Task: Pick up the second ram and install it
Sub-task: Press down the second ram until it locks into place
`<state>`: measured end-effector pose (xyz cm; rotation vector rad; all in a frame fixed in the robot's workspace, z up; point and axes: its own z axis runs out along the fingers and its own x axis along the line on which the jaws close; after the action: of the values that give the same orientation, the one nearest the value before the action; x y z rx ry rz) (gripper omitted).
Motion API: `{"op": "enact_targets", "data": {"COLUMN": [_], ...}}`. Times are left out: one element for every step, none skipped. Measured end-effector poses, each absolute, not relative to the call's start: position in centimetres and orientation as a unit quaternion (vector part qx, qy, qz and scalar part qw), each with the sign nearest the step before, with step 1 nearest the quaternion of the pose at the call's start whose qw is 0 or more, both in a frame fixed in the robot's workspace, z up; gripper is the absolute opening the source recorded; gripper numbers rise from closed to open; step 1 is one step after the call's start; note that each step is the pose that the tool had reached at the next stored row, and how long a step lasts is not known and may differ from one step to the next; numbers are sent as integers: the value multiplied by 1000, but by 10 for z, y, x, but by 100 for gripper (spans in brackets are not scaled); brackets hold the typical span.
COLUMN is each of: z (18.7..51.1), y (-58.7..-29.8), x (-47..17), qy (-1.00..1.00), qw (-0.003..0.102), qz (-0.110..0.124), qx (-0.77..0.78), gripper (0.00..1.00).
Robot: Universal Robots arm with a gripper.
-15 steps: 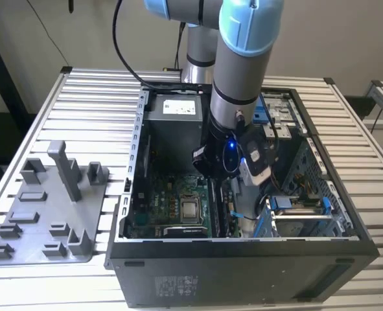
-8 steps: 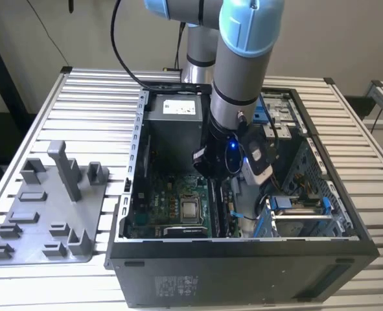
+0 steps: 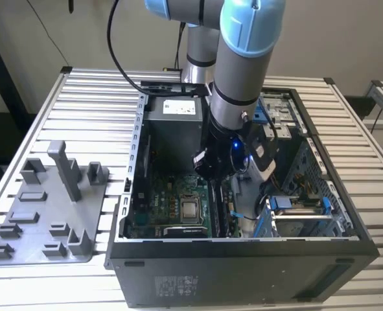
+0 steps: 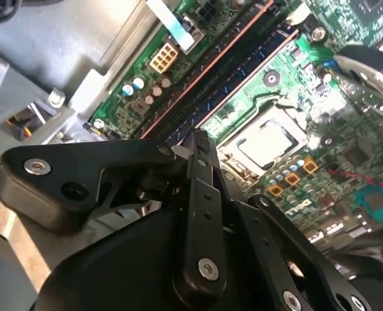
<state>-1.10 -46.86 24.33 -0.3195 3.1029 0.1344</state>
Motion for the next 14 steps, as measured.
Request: {"op": "enact_targets", "data": {"z": [243, 243, 243, 243, 243, 243, 243, 243, 243, 243, 243, 243, 243, 243], "y": [-469, -469, -469, -469, -469, -469, -469, -469, -469, -469, -469, -469, -469, -469], "x": [-11, -11, -11, -11, -11, -11, -11, -11, -11, -11, -11, -11, -11, -11], "qy": [993, 992, 991, 989, 988, 987, 985, 984, 982, 980, 979, 977, 975, 973], "qw": [9, 9, 9, 9, 9, 9, 9, 9, 9, 9, 9, 10, 10, 10], "qz": [43, 43, 43, 43, 43, 43, 43, 43, 43, 43, 43, 43, 43, 43], "qx": [-111, -120, -129, -138, -147, -156, -165, -174, -183, -192, -201, -210, -219, -228], "gripper": [11, 11, 11, 11, 11, 11, 11, 11, 11, 11, 11, 11, 11, 11]}}
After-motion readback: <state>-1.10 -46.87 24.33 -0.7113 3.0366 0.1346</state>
